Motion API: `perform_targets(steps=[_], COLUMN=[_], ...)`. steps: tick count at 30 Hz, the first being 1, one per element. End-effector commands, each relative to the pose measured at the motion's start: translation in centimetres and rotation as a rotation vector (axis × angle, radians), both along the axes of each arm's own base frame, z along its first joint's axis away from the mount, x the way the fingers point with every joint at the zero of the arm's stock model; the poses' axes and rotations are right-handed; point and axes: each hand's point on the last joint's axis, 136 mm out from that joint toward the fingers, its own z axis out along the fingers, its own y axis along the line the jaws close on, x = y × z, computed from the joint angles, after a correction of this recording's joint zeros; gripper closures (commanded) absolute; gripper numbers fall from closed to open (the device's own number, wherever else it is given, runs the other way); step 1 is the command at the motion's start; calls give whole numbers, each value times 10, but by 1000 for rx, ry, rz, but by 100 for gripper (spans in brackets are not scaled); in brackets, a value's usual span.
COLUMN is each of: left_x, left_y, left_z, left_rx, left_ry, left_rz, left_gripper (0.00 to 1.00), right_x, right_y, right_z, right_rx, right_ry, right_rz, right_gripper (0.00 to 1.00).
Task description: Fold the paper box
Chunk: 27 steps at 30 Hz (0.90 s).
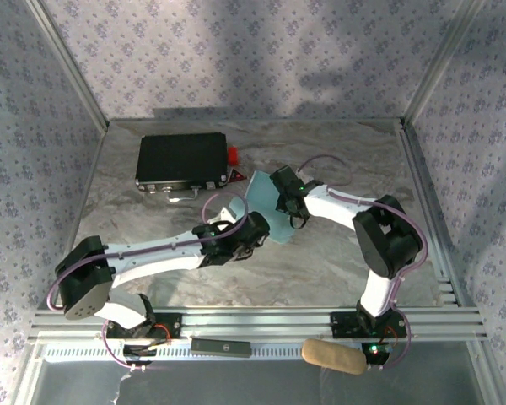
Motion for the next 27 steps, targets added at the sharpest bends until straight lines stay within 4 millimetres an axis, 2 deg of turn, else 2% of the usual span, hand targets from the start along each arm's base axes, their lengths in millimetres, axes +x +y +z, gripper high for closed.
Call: perform_targets(steps=[1, 6, 9, 12, 15, 16, 20, 22, 27], left_x=[-5, -1, 0, 3, 9, 11, 18, 17, 18], left_y=[19, 41, 40, 51, 64, 62, 59, 60, 63], left_z=[9, 44, 60, 67, 78, 85, 108, 114, 117], left_rx=[139, 315, 329, 367, 413, 427, 474, 578, 765], left_ry=[-4, -97, -175, -175, -177, -205, -231, -226, -173], left_rz=[-16, -104, -215, -311, -432, -513, -782, -960, -1272], left_gripper=[100, 100, 100, 100, 100, 100, 100, 100, 100], right_x=[-15, -29, -37, -44, -51, -51, -53, -53, -51], right_y=[7, 18, 18, 20, 22, 21, 10, 3, -13], right_z=[33, 78, 113, 157, 190, 199, 224, 226, 222], right_rx=[9, 119, 173, 247, 340, 358, 402, 411, 426], right_ry=[29, -34, -83, -158, -198, -212, -280, -295, -292], right_rz=[25, 69, 115, 172, 230, 243, 280, 296, 318], right_gripper=[49, 28, 25, 22, 20, 20, 20, 20, 24])
